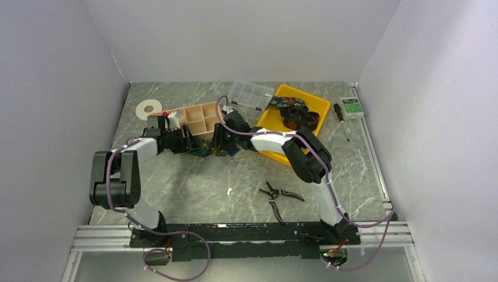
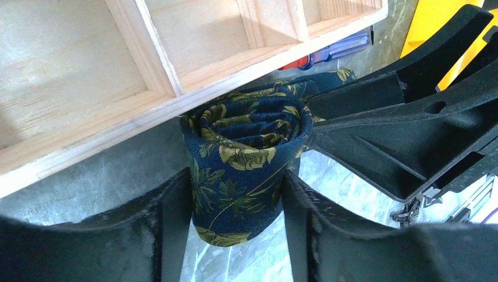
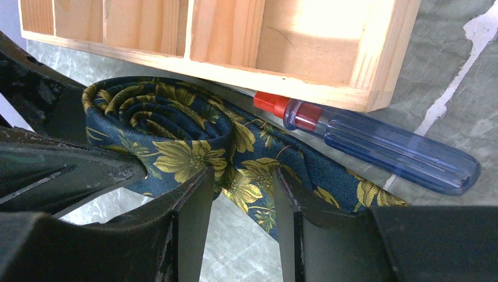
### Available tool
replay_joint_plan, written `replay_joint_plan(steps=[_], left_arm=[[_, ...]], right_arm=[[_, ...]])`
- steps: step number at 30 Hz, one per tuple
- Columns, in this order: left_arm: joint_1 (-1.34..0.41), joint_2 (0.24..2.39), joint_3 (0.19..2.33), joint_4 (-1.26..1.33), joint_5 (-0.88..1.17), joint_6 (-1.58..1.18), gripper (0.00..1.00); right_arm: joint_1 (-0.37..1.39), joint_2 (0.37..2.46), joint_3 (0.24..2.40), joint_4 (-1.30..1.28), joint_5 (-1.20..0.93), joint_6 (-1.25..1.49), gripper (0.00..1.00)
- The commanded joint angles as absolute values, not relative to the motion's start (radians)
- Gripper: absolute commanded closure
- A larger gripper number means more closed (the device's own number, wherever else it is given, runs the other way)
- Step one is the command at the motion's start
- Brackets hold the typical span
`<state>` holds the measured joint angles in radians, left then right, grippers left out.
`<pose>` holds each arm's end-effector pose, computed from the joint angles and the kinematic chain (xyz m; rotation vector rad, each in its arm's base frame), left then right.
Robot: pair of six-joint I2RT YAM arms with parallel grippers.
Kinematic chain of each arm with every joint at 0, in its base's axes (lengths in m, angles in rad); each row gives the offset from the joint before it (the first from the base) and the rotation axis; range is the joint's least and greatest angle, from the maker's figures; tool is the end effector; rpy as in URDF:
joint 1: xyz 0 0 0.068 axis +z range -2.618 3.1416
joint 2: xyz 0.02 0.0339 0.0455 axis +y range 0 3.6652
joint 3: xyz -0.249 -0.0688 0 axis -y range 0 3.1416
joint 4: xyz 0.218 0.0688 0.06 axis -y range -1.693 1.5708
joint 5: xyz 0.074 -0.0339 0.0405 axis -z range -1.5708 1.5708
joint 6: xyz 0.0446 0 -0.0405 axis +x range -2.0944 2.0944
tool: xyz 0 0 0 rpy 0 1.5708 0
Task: Roll the ties
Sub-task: Roll the tie at the center of the board.
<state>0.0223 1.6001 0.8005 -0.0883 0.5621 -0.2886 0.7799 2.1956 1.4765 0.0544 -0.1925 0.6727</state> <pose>0.2932 -0.0172 0.1612 -0.1295 2.4315 -0.8074 0.3224 0.3309 0.1444 -0.2426 2.4043 0.9546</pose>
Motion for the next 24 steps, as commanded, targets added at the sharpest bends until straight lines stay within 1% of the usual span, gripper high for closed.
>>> replay_joint_plan(steps=[1, 7, 10, 11, 14, 15, 17, 19, 24], left_arm=[[0.005, 1.599, 0.827, -0.084, 0.599, -0.268, 0.46], [-0.037, 1.579, 0.832, -0.123, 0.553, -0.255, 0.72], [-0.044, 1.556, 0.845, -0.168, 0.515, -0.248, 0.83], [-0.048, 1.548, 0.85, -0.182, 0.497, -0.249, 0.86], [-0.071, 1.529, 0.874, -0.252, 0.403, -0.249, 0.95], [-0.083, 1.525, 0.888, -0.285, 0.357, -0.247, 0.97], [-0.112, 1.523, 0.92, -0.367, 0.246, -0.243, 0.97], [-0.143, 1.529, 0.953, -0.433, 0.132, -0.247, 0.97], [-0.217, 1.566, 1.022, -0.537, -0.08, -0.308, 0.97]], right_arm=[[0.775, 2.215, 1.462, 0.048, -0.193, 0.657, 0.54], [0.775, 2.204, 1.465, 0.044, -0.197, 0.657, 0.54], [0.776, 2.175, 1.451, 0.046, -0.195, 0.66, 0.52], [0.775, 2.161, 1.445, 0.043, -0.19, 0.661, 0.5], [0.774, 2.084, 1.407, 0.029, -0.153, 0.658, 0.38], [0.774, 2.053, 1.387, 0.029, -0.136, 0.658, 0.35], [0.774, 1.988, 1.34, 0.021, -0.097, 0.658, 0.3], [0.773, 1.922, 1.282, 0.014, -0.067, 0.663, 0.29], [0.773, 1.744, 1.092, 0.036, -0.022, 0.684, 0.27]])
